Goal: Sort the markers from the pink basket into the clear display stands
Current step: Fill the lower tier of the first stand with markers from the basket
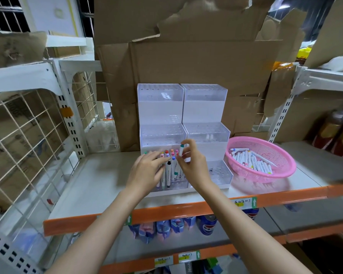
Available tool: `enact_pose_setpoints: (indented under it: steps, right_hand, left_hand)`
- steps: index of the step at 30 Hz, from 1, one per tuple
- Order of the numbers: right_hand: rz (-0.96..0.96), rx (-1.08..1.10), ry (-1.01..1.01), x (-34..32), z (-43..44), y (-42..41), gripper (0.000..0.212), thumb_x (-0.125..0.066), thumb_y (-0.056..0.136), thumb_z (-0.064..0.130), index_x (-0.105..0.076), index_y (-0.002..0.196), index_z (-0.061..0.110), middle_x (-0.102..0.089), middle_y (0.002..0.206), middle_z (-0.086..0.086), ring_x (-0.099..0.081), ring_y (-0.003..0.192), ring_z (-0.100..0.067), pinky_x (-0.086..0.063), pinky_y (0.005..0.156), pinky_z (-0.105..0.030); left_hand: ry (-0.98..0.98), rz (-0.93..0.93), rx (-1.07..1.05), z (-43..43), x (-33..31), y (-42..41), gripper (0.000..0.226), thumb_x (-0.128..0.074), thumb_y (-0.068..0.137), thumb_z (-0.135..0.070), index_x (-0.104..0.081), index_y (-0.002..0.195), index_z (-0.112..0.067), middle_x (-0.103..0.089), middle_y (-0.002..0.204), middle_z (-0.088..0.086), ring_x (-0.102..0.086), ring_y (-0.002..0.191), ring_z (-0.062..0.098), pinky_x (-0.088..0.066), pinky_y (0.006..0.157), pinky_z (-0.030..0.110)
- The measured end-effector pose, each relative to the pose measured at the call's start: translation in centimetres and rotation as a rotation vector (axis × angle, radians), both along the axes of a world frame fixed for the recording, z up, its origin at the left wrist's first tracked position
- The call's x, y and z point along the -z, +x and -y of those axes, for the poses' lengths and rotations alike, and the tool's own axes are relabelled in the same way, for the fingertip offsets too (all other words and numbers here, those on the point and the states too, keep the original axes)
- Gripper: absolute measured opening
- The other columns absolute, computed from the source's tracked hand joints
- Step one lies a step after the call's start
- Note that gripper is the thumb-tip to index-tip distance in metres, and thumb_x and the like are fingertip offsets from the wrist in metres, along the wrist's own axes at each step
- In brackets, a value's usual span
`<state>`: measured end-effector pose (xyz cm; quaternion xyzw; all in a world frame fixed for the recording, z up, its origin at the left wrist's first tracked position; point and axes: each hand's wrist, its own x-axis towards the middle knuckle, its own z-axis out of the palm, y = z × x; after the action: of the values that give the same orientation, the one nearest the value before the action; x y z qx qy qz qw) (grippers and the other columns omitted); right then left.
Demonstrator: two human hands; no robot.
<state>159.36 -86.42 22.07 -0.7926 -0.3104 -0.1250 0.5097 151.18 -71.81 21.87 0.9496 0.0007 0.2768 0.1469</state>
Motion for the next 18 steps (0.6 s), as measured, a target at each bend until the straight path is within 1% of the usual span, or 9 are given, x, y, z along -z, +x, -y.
enact_pose_setpoints:
  steps: [1,3,5,7,10,14,16,18]
  right_hand:
    - [0.006,-0.007,-0.02,0.1,-0.1,0.0,0.031,-0.063,0.09,0.01,-0.046,0.115,0.016,-0.053,0.078,0.014,-0.06,0.071,-0.015,-0.048,0.061,-0.029]
    - [0.043,-0.008,-0.063,0.4,-0.3,0.0,0.03,-0.064,0.09,0.01,-0.047,0.115,0.016,-0.05,0.076,0.015,-0.056,0.065,-0.014,-0.047,0.06,-0.029]
    - [0.076,0.003,-0.081,0.8,-0.3,0.0,0.025,-0.064,0.09,0.012,-0.049,0.11,0.017,-0.049,0.075,0.012,-0.053,0.061,-0.012,-0.045,0.058,-0.028]
    - [0.084,0.011,-0.077,0.9,-0.2,0.0,0.022,-0.065,0.09,0.015,-0.049,0.106,0.019,-0.051,0.075,0.009,-0.054,0.061,-0.014,-0.047,0.057,-0.03]
    - [0.089,0.001,-0.094,0.9,-0.3,0.0,0.023,-0.064,0.089,0.011,-0.049,0.104,0.019,-0.052,0.076,0.006,-0.053,0.062,-0.014,-0.046,0.058,-0.028]
    - [0.114,-0.02,-0.12,0.9,-0.5,0.0,0.022,-0.064,0.088,0.008,-0.049,0.101,0.019,-0.053,0.078,0.005,-0.055,0.063,-0.014,-0.047,0.059,-0.028]
    - [0.136,-0.039,-0.14,1.0,-0.4,-0.1,0.018,-0.062,0.089,0.008,-0.051,0.1,0.017,-0.057,0.081,0.002,-0.056,0.066,-0.017,-0.048,0.06,-0.029]
    - [0.173,-0.065,-0.165,1.3,-0.3,0.1,0.014,-0.061,0.089,0.006,-0.054,0.096,0.015,-0.059,0.084,0.004,-0.056,0.066,-0.018,-0.049,0.062,-0.032]
  left_hand:
    - [-0.007,-0.036,0.001,-0.2,0.0,-0.2,0.034,-0.059,0.091,-0.017,-0.063,0.124,-0.026,-0.052,0.138,0.001,-0.045,0.131,0.022,-0.03,0.109,0.035]
    - [-0.005,-0.081,0.016,-0.5,0.0,-0.4,0.036,-0.053,0.095,-0.02,-0.056,0.131,-0.028,-0.046,0.144,-0.002,-0.035,0.138,0.016,-0.021,0.113,0.028]
    - [0.029,-0.096,0.031,-0.6,0.1,-0.5,0.039,-0.05,0.097,-0.022,-0.051,0.136,-0.028,-0.042,0.147,-0.003,-0.029,0.14,0.014,-0.012,0.112,0.022]
    - [0.064,-0.104,0.04,-0.5,0.3,-0.6,0.041,-0.048,0.098,-0.024,-0.047,0.139,-0.027,-0.039,0.149,-0.002,-0.027,0.141,0.014,-0.008,0.11,0.02]
    - [0.087,-0.112,0.036,-0.6,0.5,-0.5,0.043,-0.047,0.098,-0.026,-0.044,0.141,-0.026,-0.036,0.15,-0.001,-0.025,0.142,0.015,-0.01,0.113,0.024]
    - [0.108,-0.163,0.02,-0.5,0.6,-0.2,0.047,-0.044,0.099,-0.03,-0.034,0.145,-0.029,-0.03,0.153,-0.001,-0.02,0.144,0.016,-0.015,0.117,0.033]
    - [0.129,-0.193,0.009,-0.5,0.7,-0.1,0.047,-0.042,0.099,-0.034,-0.031,0.146,-0.031,-0.027,0.155,-0.002,-0.018,0.145,0.017,-0.016,0.118,0.036]
    - [0.14,-0.209,0.003,-0.5,0.6,0.1,0.047,-0.04,0.1,-0.036,-0.031,0.146,-0.032,-0.027,0.155,-0.002,-0.018,0.144,0.017,-0.017,0.117,0.037]
